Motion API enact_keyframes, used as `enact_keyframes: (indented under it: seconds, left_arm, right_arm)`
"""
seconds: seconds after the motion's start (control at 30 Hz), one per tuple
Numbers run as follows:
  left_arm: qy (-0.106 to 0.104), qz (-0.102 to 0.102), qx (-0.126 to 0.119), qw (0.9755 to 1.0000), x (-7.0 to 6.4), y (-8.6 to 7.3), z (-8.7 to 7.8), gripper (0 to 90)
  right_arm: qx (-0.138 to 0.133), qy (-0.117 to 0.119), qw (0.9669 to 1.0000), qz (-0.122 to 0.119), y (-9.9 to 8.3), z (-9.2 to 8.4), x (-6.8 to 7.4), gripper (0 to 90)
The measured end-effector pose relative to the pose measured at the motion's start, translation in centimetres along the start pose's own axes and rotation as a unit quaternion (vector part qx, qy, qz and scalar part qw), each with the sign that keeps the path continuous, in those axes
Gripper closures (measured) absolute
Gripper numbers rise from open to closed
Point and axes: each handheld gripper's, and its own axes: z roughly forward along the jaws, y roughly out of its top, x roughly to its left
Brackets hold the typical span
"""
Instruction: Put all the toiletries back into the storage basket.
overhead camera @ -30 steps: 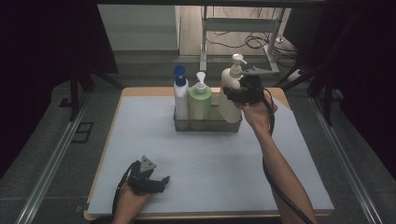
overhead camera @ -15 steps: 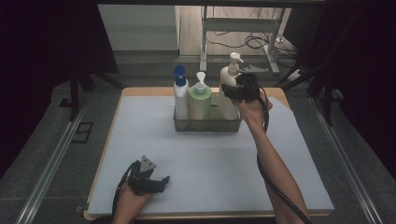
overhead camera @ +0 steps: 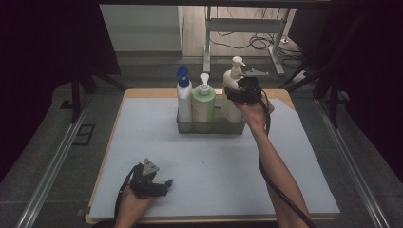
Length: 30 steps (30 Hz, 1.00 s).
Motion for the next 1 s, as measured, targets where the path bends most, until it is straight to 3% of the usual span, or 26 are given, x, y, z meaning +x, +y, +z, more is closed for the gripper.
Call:
enact_keyframes:
  seconds: [1.0]
  left_arm:
    - [0.0, 0.0, 0.0, 1.0, 0.0, 0.0, 0.0, 12.2]
  right_arm:
    - [0.022, 0.003, 0.9998, 0.003, -2.6, 1.1, 0.3, 37.4]
